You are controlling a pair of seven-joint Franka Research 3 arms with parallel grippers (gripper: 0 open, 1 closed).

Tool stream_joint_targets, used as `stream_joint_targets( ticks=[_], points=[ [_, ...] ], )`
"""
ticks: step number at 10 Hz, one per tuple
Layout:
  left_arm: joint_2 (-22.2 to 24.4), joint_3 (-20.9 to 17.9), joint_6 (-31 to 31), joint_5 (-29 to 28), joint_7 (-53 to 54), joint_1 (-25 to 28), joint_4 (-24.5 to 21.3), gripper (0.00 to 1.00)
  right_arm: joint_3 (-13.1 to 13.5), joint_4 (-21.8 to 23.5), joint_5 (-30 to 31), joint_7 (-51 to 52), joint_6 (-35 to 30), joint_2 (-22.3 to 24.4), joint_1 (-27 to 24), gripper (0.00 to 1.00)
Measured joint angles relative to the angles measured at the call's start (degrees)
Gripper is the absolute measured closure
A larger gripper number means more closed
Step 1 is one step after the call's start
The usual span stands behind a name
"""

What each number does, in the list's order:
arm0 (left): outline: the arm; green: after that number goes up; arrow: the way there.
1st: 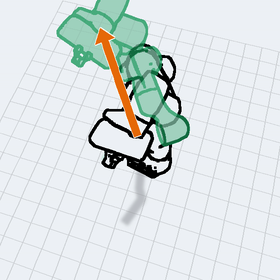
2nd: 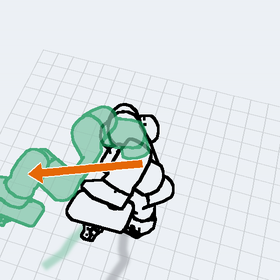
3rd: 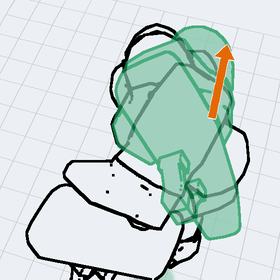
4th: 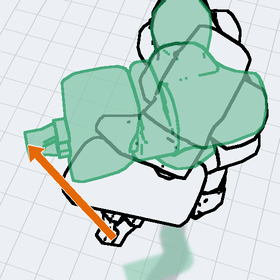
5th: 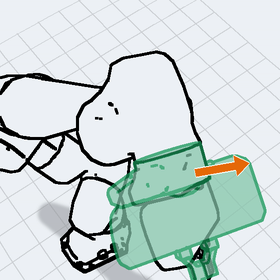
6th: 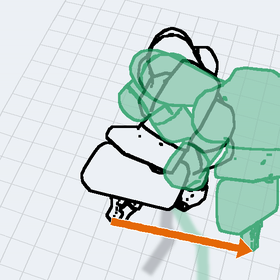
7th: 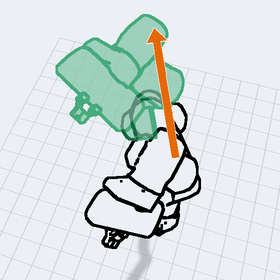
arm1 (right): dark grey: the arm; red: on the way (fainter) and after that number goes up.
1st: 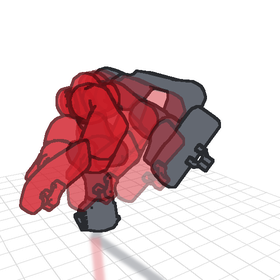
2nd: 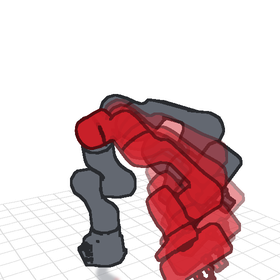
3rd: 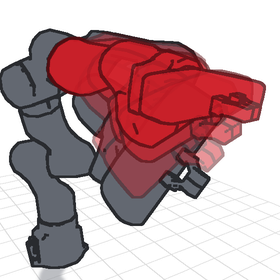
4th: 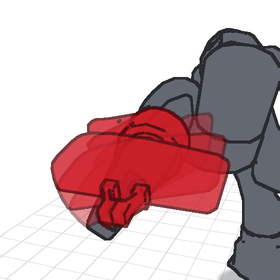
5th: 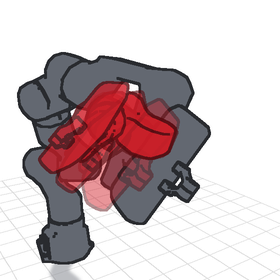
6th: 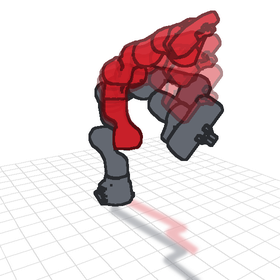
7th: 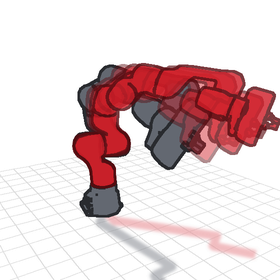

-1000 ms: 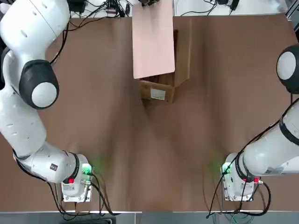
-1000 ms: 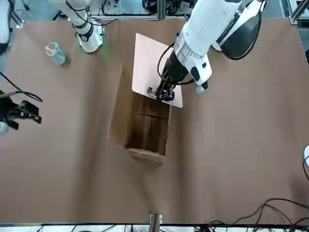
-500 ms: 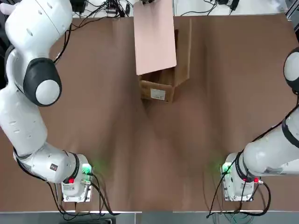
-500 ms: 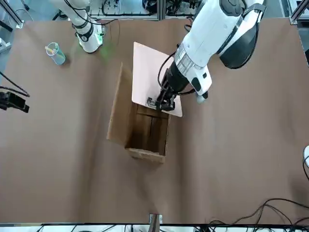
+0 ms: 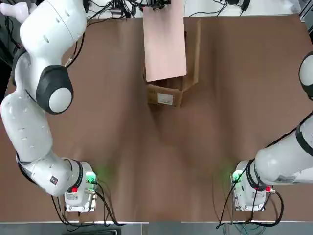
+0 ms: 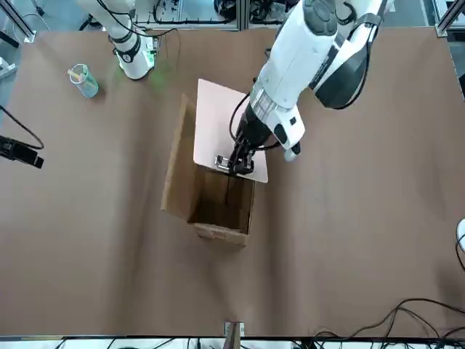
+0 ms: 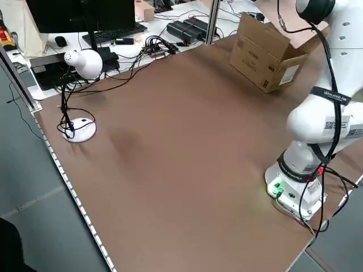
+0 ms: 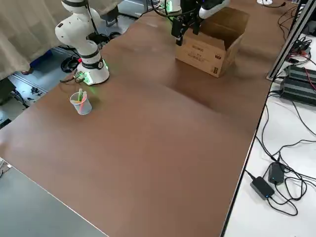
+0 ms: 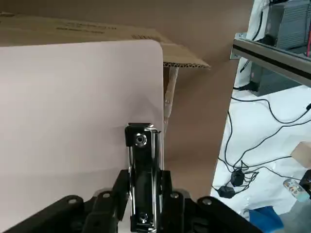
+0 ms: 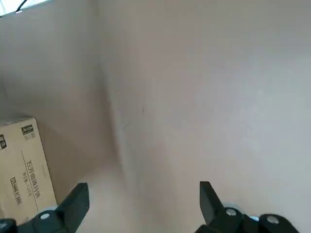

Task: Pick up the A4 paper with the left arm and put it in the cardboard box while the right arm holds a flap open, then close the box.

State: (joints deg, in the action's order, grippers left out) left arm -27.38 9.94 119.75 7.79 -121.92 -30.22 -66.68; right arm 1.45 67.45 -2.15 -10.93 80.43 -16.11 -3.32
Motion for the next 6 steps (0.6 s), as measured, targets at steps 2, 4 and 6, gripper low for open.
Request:
stream_joint_targets(
  ticks=[2,4,6],
  points=[
    [-1.03,-0.53,0.27,0.0,0.51,0.05,0.01,0.69,0.0,0.06,-0.05,-0.07,0.06,0.0,-0.56,0.0],
    [-1.8,-1.0,0.47,0.0,1.16,0.05,0.01,0.69,0.0,0.12,-0.36,-0.11,0.1,0.0,-0.85,0.0],
    [-2.26,-1.19,0.48,0.0,1.43,0.05,0.02,0.69,0.0,0.21,-0.94,-0.13,0.15,0.0,-1.08,0.0]
  ],
)
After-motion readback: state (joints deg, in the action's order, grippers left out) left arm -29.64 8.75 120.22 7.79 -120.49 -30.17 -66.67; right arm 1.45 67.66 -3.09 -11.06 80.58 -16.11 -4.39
